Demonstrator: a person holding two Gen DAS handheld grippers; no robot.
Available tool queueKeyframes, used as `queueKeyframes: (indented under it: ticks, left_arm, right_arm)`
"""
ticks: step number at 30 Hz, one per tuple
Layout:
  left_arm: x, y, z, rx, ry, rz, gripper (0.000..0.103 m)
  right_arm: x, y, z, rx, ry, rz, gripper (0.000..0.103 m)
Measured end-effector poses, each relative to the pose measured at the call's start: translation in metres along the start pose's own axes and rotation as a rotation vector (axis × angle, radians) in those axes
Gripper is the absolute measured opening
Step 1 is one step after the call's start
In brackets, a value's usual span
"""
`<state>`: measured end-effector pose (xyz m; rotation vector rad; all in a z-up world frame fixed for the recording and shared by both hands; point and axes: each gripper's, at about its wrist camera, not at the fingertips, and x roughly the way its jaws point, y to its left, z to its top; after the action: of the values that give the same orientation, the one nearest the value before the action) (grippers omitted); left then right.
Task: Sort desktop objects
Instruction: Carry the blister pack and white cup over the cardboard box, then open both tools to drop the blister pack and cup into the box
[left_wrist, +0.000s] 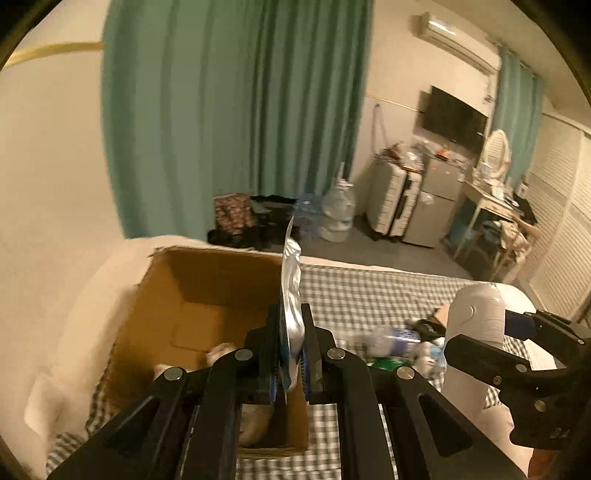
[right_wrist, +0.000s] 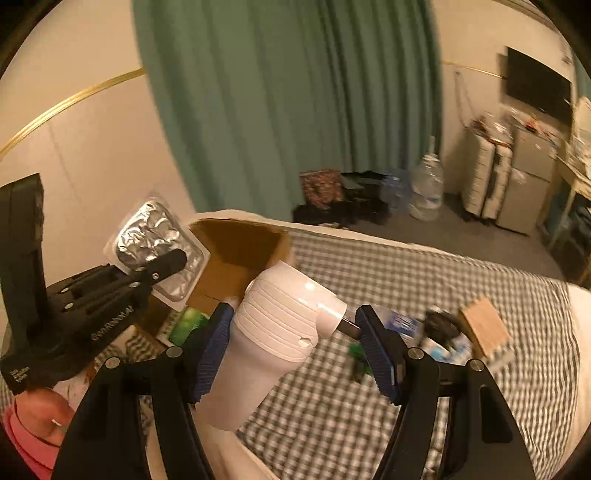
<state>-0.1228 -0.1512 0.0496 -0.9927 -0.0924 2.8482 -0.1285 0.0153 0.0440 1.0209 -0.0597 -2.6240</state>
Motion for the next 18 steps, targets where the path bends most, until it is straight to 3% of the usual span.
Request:
queueKeyframes:
  ticks: [11, 15, 18]
  left_arm:
    - [0.042, 0.062, -0.023, -0.098, 0.091, 0.060, 0.010]
    - [0.054, 0.073, -0.037, -0.103, 0.131, 0.075, 0.010]
    - [0.058, 0.079, -0.045, -0.089, 0.145, 0.100, 0.015]
  right_arm:
    - [0.085, 0.069, 0.012, -0.071, 0.111, 0.104, 0.068]
    - [0.115, 0.085, 0.010, -0.079, 0.159, 0.106, 0.068]
    - [0.128, 0.092, 0.008, -0.093, 0.178, 0.091, 0.068]
